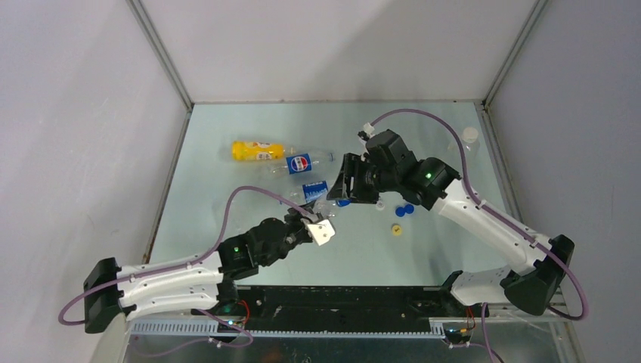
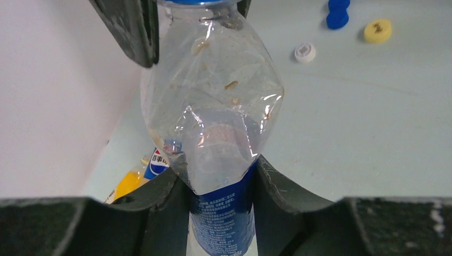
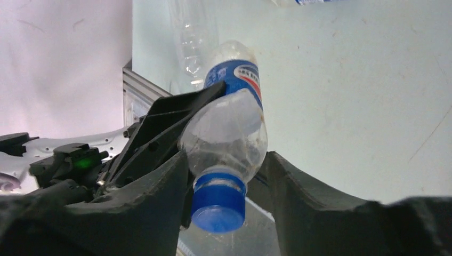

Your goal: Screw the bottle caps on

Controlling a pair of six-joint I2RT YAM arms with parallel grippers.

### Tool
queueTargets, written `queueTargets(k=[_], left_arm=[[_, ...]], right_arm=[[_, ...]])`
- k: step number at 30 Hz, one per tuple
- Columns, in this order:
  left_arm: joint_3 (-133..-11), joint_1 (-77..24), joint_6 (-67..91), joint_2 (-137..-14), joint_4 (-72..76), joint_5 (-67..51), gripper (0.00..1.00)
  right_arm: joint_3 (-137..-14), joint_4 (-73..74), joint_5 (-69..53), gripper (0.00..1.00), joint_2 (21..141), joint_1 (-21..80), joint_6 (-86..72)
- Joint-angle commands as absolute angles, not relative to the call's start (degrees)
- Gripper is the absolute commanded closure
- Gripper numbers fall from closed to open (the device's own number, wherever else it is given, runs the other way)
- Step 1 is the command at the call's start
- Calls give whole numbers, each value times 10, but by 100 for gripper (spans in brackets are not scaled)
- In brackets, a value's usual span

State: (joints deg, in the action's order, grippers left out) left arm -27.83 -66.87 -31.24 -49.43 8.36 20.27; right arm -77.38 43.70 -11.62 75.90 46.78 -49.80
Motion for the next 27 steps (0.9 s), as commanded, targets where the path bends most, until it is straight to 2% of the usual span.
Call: queueTargets(k=[1, 7, 12, 18, 23, 27], left_arm=[[-282, -681, -276, -468, 147, 189, 87], [-278, -680, -238, -471, 104, 193, 87], [-288, -670, -206, -476, 53, 149, 87], [-309, -593, -164, -469, 12, -4, 87], [-332, -543, -162, -467, -12, -173, 87], [-356, -520, -184, -477, -43, -248, 86]], right_arm=[[-775, 388, -97, 39, 739, 474, -491], [-795, 386, -71, 23, 714, 483, -440], [-796, 362, -65, 18, 676, 477, -376], [-793, 346, -150, 19, 632, 452, -220], [-768, 368, -255, 23, 586, 442, 36], [-736, 394, -336, 27, 556, 442, 209]])
